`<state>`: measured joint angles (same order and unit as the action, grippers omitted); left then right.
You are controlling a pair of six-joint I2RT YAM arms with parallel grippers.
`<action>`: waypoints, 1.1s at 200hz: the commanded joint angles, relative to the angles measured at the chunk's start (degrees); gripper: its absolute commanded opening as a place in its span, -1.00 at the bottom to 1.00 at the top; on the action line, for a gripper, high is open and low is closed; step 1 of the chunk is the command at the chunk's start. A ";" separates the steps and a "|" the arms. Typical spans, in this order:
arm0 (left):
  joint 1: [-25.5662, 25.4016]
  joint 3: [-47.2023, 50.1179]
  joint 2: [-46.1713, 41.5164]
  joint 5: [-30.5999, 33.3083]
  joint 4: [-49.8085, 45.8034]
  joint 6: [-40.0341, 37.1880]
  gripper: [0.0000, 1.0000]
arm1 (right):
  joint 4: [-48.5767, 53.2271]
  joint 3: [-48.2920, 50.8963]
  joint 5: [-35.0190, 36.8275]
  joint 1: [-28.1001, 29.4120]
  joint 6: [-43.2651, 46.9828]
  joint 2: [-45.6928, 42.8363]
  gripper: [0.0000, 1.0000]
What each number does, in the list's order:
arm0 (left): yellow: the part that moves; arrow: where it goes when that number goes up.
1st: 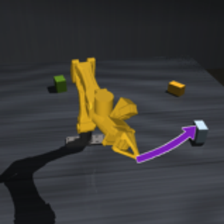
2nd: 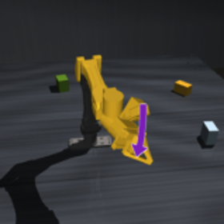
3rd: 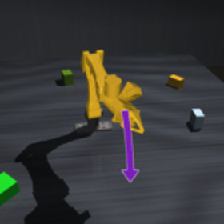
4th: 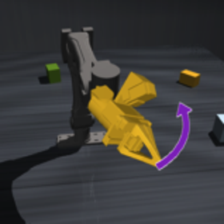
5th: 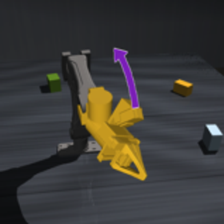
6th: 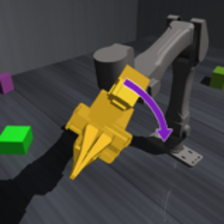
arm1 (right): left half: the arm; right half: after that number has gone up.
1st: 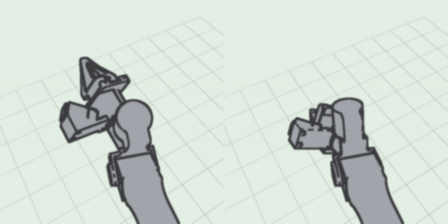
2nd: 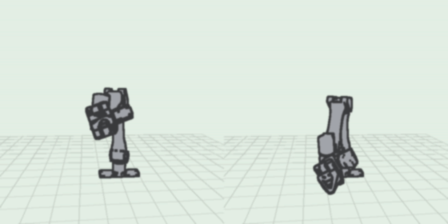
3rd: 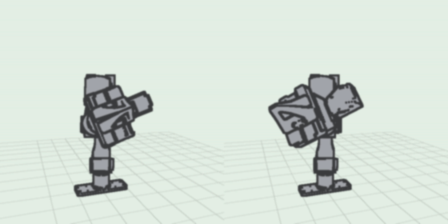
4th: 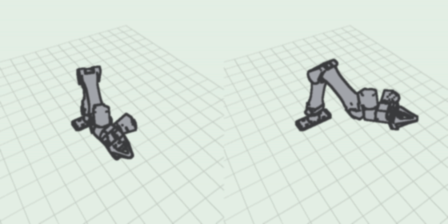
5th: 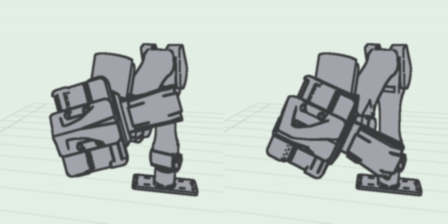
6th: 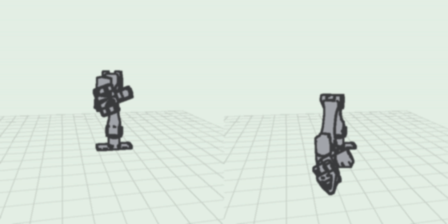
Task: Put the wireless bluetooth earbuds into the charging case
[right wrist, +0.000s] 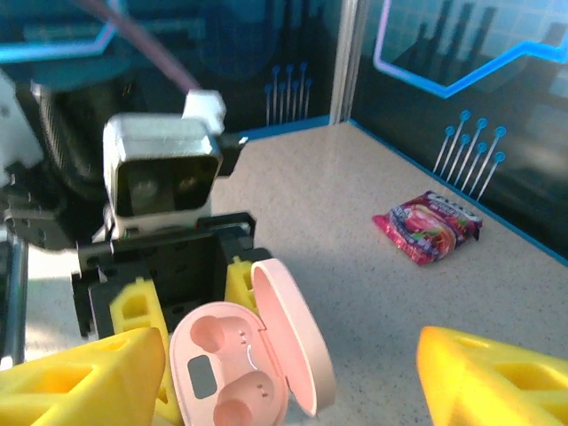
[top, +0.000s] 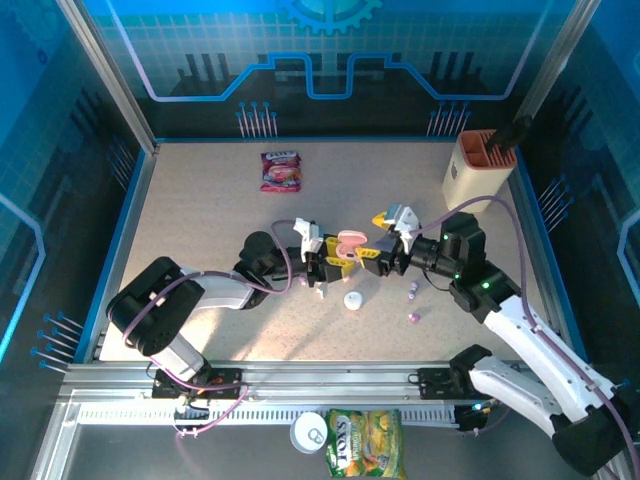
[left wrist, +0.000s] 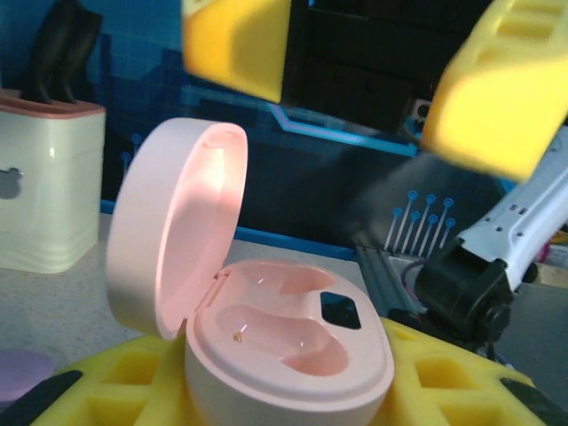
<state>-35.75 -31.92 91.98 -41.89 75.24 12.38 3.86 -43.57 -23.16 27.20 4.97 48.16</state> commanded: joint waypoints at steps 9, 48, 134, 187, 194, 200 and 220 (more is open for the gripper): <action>1.51 1.66 1.11 2.22 5.12 1.15 -0.20 | -7.80 4.69 -1.53 -7.45 -16.82 -2.02 0.52; 2.26 3.29 -0.21 3.91 5.03 0.14 -0.20 | -14.21 13.32 3.08 -14.85 -33.34 -3.80 0.43; 2.72 4.03 -1.46 3.55 5.01 -0.52 -0.20 | 4.48 12.01 4.07 -16.07 -31.50 11.91 0.22; 2.71 3.89 -1.76 3.31 5.02 -0.08 -0.20 | 3.35 9.59 1.08 -17.80 -32.57 23.58 0.11; 2.74 3.94 -1.87 3.33 5.00 0.05 -0.20 | 3.27 9.33 0.81 -18.09 -32.57 24.59 0.10; 2.74 4.09 -2.00 3.31 5.03 0.14 -0.20 | 3.06 9.12 0.51 -18.20 -32.57 25.37 0.09; 2.73 4.47 -2.47 3.30 5.01 0.05 -0.20 | 2.44 8.43 -0.52 -18.56 -32.68 27.83 0.08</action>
<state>-33.43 -28.32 91.57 -38.54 77.93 12.75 6.83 -33.06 -21.23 9.67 -27.05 73.67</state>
